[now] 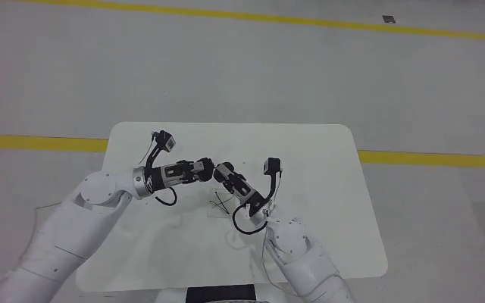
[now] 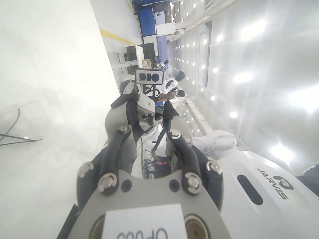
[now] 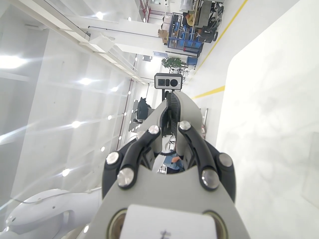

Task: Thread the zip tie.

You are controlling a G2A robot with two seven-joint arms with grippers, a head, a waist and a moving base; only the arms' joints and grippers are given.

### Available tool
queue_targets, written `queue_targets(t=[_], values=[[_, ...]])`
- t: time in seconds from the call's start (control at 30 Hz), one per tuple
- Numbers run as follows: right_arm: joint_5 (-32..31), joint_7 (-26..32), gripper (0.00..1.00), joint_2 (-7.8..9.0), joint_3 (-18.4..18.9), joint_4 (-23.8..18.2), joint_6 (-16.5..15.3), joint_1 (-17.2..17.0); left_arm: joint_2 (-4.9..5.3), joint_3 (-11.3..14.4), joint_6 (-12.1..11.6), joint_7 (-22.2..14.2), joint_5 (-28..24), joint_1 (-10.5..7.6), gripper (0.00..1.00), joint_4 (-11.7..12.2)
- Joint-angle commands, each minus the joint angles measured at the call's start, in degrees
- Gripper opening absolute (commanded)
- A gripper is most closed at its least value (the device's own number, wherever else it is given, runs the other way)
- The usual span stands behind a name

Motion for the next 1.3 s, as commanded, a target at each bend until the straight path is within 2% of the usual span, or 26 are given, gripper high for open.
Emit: queue_targets(t=[0.0, 0.33, 0.9, 1.27], values=[[-0.4, -0.1, 0.00, 0.01, 0.0, 0.0, -0.1, 0.0, 0.03, 0.0, 0.1, 0.0, 0.0, 0.03, 0.21, 0.0], [-0.6, 0.3, 0.00, 0.02, 0.0, 0.2, -1.5, -0.2, 0.10, 0.3, 0.2, -0.2, 0.1, -0.10, 0.18, 0.1], [-1.6, 0.4, 0.00, 0.12, 0.1, -0.5, -1.9, -0.8, 0.21, 0.9, 0.7, -0.3, 0.1, -0.39, 0.13, 0.4], [-2.0, 0.4, 0.00, 0.15, 0.2, -0.9, -1.9, -1.0, 0.30, 1.2, 1.1, -0.4, 0.1, -0.52, 0.00, 0.5]])
